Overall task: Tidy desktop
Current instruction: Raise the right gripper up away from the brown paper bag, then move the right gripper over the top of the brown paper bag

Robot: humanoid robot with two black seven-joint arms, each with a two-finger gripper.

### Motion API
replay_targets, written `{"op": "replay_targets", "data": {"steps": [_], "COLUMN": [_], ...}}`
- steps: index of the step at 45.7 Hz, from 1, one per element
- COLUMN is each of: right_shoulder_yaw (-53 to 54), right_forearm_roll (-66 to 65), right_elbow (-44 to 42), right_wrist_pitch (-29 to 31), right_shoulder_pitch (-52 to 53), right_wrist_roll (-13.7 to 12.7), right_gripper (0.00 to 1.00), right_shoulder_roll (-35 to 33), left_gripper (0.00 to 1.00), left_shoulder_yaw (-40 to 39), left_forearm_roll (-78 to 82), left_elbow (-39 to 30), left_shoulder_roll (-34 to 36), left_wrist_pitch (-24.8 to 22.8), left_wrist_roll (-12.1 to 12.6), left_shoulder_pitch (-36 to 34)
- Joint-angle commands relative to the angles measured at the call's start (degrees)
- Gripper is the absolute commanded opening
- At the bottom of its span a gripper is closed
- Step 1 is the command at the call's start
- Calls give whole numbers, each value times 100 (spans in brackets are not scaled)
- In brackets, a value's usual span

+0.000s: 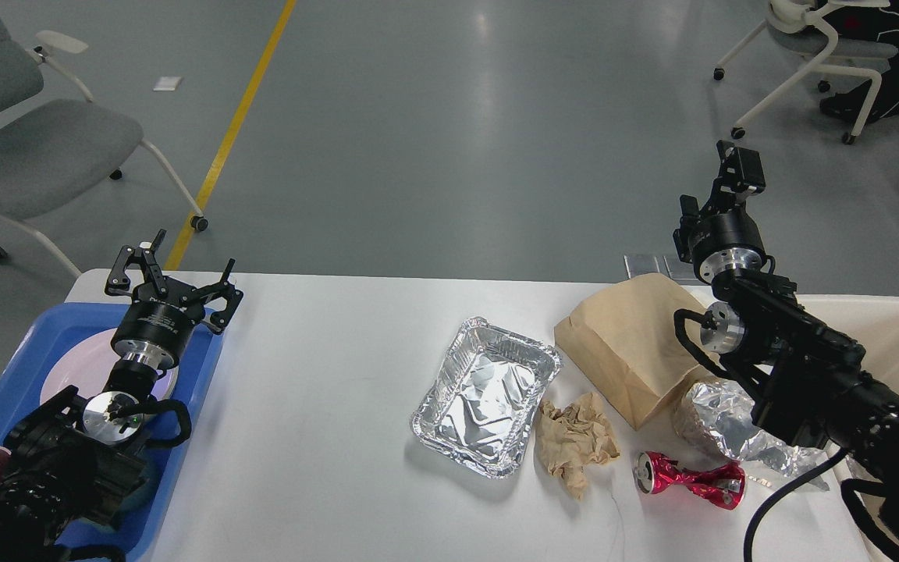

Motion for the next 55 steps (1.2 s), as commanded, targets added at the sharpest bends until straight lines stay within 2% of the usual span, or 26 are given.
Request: {"op": "replay_targets", "data": {"steps": [1,15,18,21,25,30,32,34,38,42,44,55], "right_shoulder_yaw": [2,-480,-1120,-2104,-3589,-4847,-5191,-5612,-6736,-7949,-8459,-9850], "right_forearm_roll": [-1,-115,-176,-378,-414,-387,-387,-370,-326,-247,-142,333], "right_elbow": [69,509,509,439,412,465,500,518,588,640,711,1765], "right_wrist_pitch": [86,368,429,735,1473,2387,2721,3090,3820,4286,4462,5509], "right_shoulder_pitch": [32,436,682,989,1543,2132,2361,2598,3081,3486,3644,4742], "right_wrist_roll": [9,-17,-78,-210,-325,-386,-509,-745,-1430,-2046,-2153,-2153], "right_gripper": [100,100,100,100,100,100,100,100,100,100,100,100], "right_shoulder_roll": [-91,-530,-574,-645,-741,-733,-733,-689,-479,-154,-4,576], "left_gripper": [96,96,96,96,96,96,96,96,96,96,96,96], "left_shoulder_yaw": [0,0,0,0,0,0,0,0,0,0,0,0], "left_forearm_roll": [0,0,0,0,0,0,0,0,0,0,0,0], "left_elbow": [5,-4,-4,-4,5,-4,5,-4,-4,-4,-4,-4], "left_shoulder_roll": [1,1,1,1,1,1,1,1,1,1,1,1], "left_wrist_pitch": [-7,-7,-7,-16,-16,-16,-16,-16,-16,-16,-16,-16], "left_wrist_roll": [0,0,0,0,0,0,0,0,0,0,0,0], "left_shoulder_pitch": [0,0,0,0,0,0,0,0,0,0,0,0]}}
